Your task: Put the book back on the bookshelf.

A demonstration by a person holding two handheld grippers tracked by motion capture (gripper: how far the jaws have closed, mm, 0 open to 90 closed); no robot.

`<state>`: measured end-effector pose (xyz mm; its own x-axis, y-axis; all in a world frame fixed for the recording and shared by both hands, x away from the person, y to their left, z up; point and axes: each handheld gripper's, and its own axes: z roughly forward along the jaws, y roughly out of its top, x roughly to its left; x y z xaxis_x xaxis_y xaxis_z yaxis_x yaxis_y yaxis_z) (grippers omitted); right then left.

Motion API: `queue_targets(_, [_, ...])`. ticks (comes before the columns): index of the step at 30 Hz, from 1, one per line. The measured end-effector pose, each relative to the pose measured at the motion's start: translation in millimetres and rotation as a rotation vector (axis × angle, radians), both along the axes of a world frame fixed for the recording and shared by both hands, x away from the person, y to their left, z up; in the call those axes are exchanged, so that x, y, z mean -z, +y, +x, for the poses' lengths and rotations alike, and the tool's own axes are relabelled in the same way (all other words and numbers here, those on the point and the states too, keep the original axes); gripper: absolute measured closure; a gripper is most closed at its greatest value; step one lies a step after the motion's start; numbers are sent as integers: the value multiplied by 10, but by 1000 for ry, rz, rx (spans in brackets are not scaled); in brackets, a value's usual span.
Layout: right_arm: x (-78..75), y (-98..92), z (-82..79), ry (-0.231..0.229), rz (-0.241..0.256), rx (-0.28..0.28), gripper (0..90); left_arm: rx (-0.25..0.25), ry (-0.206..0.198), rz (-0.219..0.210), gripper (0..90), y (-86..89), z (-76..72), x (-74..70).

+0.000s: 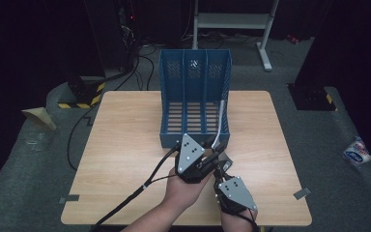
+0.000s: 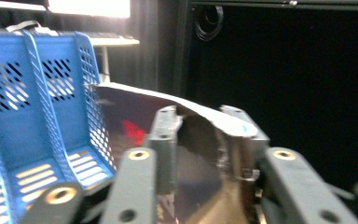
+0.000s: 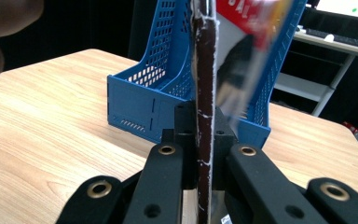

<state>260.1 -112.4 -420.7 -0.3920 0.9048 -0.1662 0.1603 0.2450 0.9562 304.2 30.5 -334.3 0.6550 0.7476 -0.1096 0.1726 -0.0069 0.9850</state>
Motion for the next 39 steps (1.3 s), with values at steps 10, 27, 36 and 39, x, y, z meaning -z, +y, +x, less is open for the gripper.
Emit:
queue_targets(10, [30,76,-31,-28,-60,-33,863,43,70,-57,418,281,42,83])
queue_targets(27, [70,111,10,-11,-65,-48,864,21,67,-91,306,485,107,-35])
queue_targets(36, [30,62,38,-37,-66,-48,864,27,38,-83,290,630,108,-60])
queue_targets(39, [26,61,45,-35,-69,-51,864,28,29,-81,290,658,98,-74])
